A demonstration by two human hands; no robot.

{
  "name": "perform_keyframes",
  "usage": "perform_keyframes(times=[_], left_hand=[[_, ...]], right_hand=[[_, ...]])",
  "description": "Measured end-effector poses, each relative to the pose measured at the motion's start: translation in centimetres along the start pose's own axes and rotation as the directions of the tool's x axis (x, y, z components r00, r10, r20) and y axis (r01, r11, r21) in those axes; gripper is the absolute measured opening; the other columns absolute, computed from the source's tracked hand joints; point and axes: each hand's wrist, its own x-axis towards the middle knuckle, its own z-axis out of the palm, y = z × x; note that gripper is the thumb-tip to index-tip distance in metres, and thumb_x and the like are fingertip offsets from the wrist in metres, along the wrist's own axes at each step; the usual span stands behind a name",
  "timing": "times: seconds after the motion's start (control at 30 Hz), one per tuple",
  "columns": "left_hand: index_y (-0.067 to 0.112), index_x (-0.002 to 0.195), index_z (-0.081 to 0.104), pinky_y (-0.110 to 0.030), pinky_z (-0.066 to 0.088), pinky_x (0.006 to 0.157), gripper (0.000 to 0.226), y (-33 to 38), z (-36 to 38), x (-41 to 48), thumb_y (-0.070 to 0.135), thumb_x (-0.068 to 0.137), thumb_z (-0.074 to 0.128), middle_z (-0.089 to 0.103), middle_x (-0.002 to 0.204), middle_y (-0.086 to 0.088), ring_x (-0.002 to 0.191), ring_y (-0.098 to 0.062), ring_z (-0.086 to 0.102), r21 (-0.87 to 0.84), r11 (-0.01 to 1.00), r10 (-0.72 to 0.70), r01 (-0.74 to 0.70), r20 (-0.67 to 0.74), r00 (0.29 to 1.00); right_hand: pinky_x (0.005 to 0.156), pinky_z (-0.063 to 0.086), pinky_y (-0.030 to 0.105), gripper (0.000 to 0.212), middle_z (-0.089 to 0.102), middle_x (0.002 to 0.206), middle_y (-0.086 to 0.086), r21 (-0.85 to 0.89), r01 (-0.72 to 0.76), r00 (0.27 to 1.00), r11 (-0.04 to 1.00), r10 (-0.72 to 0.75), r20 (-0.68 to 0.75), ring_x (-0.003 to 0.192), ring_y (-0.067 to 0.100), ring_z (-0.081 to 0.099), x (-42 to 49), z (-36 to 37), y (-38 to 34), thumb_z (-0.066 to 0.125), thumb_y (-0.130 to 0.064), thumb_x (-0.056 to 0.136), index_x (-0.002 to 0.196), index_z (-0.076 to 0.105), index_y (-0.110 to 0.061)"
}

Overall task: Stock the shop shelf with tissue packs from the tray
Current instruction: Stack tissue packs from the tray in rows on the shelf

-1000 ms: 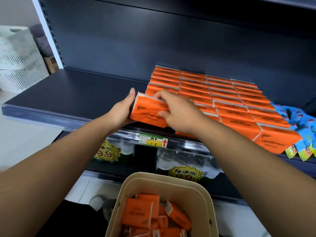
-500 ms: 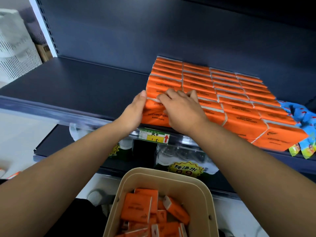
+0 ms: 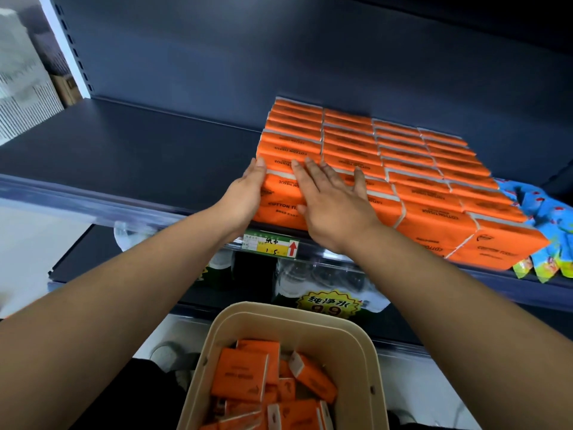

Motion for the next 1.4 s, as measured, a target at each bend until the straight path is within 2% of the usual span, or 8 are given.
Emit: perform_keyframes(times=[0.3,0.53,0.7,0.87,0.97,1.07,1.2,1.4], left_hand=[[0.029,0.149,0.031,-0.045,0.028,0.115,0.095,0.9,-2.5,-0.6,0.08,0.071,0.053,0.039,0.151,0.005,0.138,-0.016,0.039,0.12,0.992,0.032,-0.027,-0.043,0.999],[0.012,0.125,0.05,-0.022,0.041,0.102,0.033,1.2,-1.7,-6.0,0.014,0.093,0.056,0.053,0.13,-0.005,0.123,-0.014,0.052,0.342,0.855,0.473,-0.39,-0.207,0.856],[0.011,0.11,0.05,-0.022,0.042,0.093,0.03,-4.4,0.5,-11.5,0.0,0.082,0.05,0.051,0.111,-0.01,0.105,-0.015,0.052,0.513,0.656,0.648,-0.553,-0.008,0.761],[0.01,0.118,0.053,-0.014,0.033,0.094,0.042,-11.9,1.3,-13.3,0.003,0.078,0.06,0.045,0.12,-0.003,0.113,-0.014,0.048,0.729,0.536,0.293,-0.427,0.314,0.903],[0.011,0.133,0.044,-0.018,0.03,0.101,0.056,-16.5,0.7,-13.8,0.014,0.081,0.064,0.04,0.135,-0.007,0.125,-0.021,0.044,0.846,0.475,-0.082,-0.24,0.314,0.946],[0.014,0.144,0.03,-0.036,0.032,0.111,0.066,-20.4,-0.9,-14.7,0.026,0.087,0.06,0.03,0.147,-0.012,0.133,-0.03,0.038,0.949,0.273,-0.344,-0.157,0.248,0.906],[0.016,0.149,0.019,-0.043,0.03,0.112,0.062,-23.6,-2.1,-16.0,0.024,0.094,0.048,0.023,0.152,-0.014,0.137,-0.033,0.031,0.976,-0.017,-0.544,-0.216,0.172,0.821],[0.019,0.151,0.011,-0.043,0.033,0.11,0.072,-24.6,-2.2,-14.9,0.024,0.092,0.053,0.016,0.155,-0.013,0.134,-0.034,0.035,0.99,0.006,-0.576,-0.138,0.116,0.809]], right_hand=[[0.116,-0.002,0.058,0.073,-0.003,0.163,-0.006,0.13,0.004,1.0,0.991,0.0,-0.027,0.15,0.021,0.001,-1.3,-1.2,0.0,0.04,-0.057,0.096,0.153,-0.002,-0.037],[0.104,0.021,0.041,0.049,0.038,0.143,-0.006,0.211,0.071,0.928,0.975,0.013,-0.373,0.131,0.017,0.035,-5.9,-1.0,2.2,0.054,-0.019,0.089,0.136,0.043,-0.027],[0.083,0.019,0.031,0.044,0.052,0.124,-0.002,0.247,0.114,0.906,0.962,0.002,-0.423,0.113,0.022,0.045,-9.2,2.7,1.7,0.051,-0.011,0.078,0.12,0.057,-0.021],[0.088,0.022,0.037,0.032,0.057,0.114,-0.003,0.234,0.125,0.976,0.964,-0.077,-0.204,0.11,0.022,0.05,-12.3,8.6,-0.4,0.053,-0.016,0.083,0.114,0.058,-0.023],[0.103,0.021,0.041,0.034,0.05,0.128,-0.004,0.273,0.018,0.995,0.962,-0.044,0.091,0.122,0.02,0.042,-14.3,12.5,-1.6,0.049,-0.023,0.09,0.124,0.05,-0.026],[0.11,0.021,0.05,0.048,0.038,0.146,-0.002,0.319,-0.207,0.897,0.925,0.049,0.44,0.135,0.023,0.033,-17.6,17.9,-3.0,0.047,-0.027,0.093,0.14,0.036,-0.027],[0.111,0.019,0.054,0.056,0.026,0.155,0.003,0.211,-0.251,0.696,0.945,0.024,0.718,0.142,0.028,0.024,-22.1,25.0,-4.2,0.045,-0.029,0.095,0.147,0.025,-0.027],[0.112,0.025,0.051,0.062,0.025,0.155,0.004,0.208,-0.233,0.674,0.95,0.003,0.739,0.141,0.029,0.026,-21.7,27.4,-5.3,0.051,-0.023,0.093,0.148,0.024,-0.026]])
